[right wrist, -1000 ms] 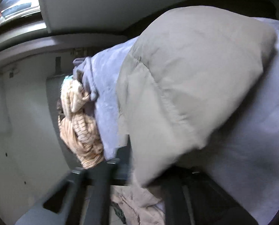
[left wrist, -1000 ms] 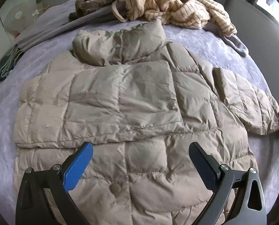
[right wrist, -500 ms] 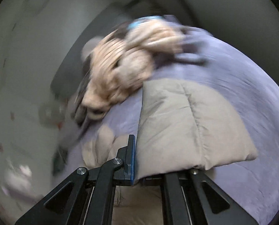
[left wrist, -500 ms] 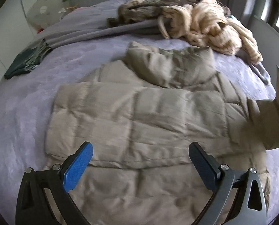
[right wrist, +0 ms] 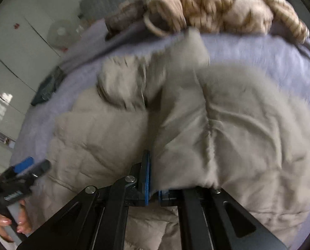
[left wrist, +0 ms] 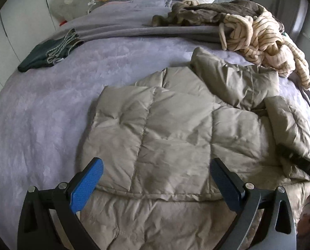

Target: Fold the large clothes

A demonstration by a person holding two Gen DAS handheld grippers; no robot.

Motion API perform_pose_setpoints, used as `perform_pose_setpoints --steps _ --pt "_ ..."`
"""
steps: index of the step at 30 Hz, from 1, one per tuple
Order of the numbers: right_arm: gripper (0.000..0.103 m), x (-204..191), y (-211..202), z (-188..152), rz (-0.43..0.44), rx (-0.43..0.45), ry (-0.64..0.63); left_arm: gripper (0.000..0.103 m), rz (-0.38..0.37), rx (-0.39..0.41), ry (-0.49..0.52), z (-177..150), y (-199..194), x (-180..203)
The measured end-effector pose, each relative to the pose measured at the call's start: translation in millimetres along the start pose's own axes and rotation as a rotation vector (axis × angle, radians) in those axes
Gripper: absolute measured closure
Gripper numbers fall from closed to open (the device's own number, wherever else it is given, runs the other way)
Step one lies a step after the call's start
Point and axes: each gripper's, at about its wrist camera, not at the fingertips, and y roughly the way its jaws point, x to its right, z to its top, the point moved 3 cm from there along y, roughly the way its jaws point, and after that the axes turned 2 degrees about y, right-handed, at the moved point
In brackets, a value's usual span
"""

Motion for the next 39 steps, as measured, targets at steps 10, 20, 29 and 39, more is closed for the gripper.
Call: perform_pose_setpoints --steps 10,20,29,39 --pt "0.039 26.4 -29.3 -12.4 0.086 -0.045 0.139 0.001 -0.075 -0.031 -0.037 3.6 19.9 9.2" --pt "0.055 121.7 -75.1 1.6 0.207 0.136 0.651 0.001 -0.190 -0.013 -0.141 21.8 19.0 -16.1" --pt "0.090 -7.2 -59.6 42.5 0.160 0.148 0.155 0.001 -0.341 0.010 -0.227 19.2 11.6 -53.9" --pt "0.072 -108.6 13.3 -20.8 0.111 -0.110 -0.193 0.001 -0.446 0.006 -0.271 21.3 6.0 -63.9"
